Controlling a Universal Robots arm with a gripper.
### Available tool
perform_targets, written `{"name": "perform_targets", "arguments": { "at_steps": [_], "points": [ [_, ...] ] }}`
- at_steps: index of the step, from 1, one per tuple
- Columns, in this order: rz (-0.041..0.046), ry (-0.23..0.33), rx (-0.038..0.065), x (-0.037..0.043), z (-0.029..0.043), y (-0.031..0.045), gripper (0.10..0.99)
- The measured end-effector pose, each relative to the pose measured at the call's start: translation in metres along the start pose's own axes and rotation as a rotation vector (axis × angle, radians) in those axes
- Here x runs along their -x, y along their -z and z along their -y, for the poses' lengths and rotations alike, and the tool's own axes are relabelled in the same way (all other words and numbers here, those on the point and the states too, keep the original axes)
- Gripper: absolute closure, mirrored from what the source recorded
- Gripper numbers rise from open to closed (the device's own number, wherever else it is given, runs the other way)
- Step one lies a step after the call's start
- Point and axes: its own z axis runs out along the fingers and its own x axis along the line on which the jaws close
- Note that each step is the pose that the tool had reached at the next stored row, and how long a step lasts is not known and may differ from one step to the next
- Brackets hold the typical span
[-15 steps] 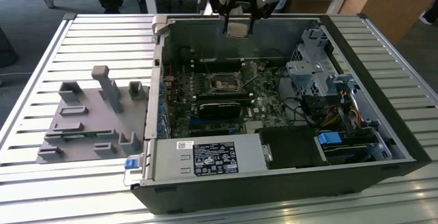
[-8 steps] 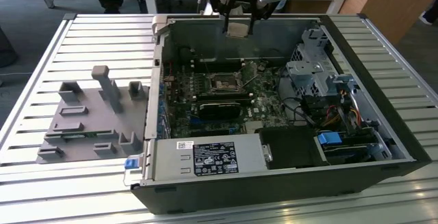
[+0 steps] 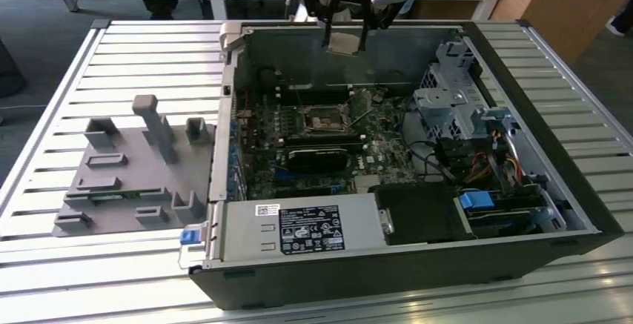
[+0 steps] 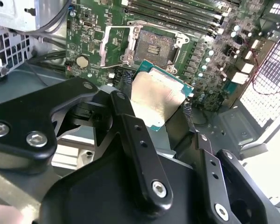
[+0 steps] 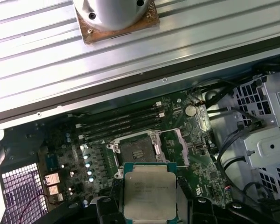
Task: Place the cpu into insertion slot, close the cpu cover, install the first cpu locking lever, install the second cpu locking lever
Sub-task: 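Place the cpu into insertion slot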
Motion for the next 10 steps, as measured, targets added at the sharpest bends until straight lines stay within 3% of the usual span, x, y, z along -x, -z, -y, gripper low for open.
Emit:
{"name": "perform_targets", "arguments": {
  "at_steps": [10],
  "points": [
    [0.0059,-0.069,0.001,0.0000,0.0000,-0.0002,0.549]
  ]
}}
